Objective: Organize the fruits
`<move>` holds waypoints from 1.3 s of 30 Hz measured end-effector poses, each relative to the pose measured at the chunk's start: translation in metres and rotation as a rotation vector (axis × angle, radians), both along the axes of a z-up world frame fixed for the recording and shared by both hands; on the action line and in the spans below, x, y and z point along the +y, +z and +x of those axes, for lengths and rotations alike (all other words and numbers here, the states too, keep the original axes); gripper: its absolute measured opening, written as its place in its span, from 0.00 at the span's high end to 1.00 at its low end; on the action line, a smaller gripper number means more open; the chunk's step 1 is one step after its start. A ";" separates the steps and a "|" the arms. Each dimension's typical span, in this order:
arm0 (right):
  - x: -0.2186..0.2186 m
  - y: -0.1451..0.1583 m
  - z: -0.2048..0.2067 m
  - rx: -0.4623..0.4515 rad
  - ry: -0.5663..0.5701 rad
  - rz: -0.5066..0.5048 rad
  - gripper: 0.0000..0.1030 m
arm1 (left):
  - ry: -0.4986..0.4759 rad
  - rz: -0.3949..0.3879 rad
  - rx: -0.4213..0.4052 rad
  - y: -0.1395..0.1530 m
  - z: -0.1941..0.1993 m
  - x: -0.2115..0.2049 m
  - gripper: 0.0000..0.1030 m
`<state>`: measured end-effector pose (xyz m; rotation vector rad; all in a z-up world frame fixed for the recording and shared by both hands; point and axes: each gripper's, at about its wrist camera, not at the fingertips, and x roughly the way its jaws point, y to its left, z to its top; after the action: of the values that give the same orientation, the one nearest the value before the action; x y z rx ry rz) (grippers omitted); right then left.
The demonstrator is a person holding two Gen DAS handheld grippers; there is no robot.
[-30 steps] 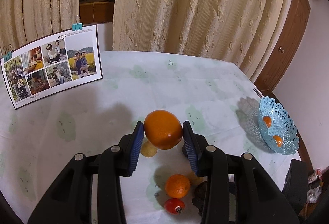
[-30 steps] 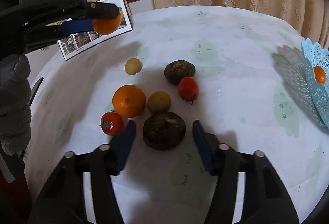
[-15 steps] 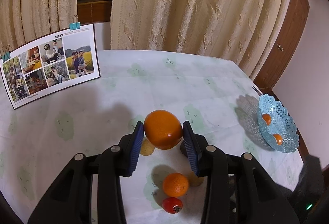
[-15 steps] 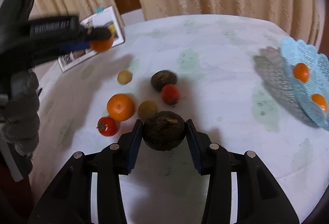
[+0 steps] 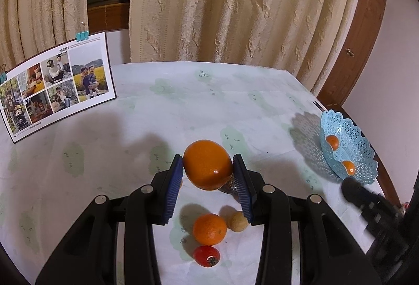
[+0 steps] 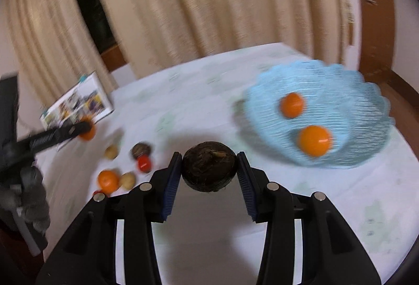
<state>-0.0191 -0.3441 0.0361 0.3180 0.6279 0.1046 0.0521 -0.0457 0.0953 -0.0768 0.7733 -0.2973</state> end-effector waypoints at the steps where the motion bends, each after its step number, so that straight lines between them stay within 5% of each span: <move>1: -0.012 0.000 -0.001 -0.002 -0.033 0.009 0.57 | -0.003 0.001 -0.001 0.000 -0.001 -0.001 0.61; 13: -0.094 -0.009 -0.004 -0.007 -0.302 0.018 0.57 | -0.033 0.015 -0.004 -0.001 -0.006 -0.013 0.61; 29: -0.118 -0.020 -0.021 -0.063 -0.414 0.032 0.57 | -0.072 0.039 0.000 0.000 -0.012 -0.040 0.61; 39: -0.123 -0.027 -0.039 -0.141 -0.512 0.041 0.50 | -0.172 0.065 -0.030 0.008 -0.017 -0.098 0.61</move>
<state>-0.0584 -0.4668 0.0090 0.4971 0.3897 -0.3485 0.0351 -0.1439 0.1037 0.0556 0.7603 -0.4349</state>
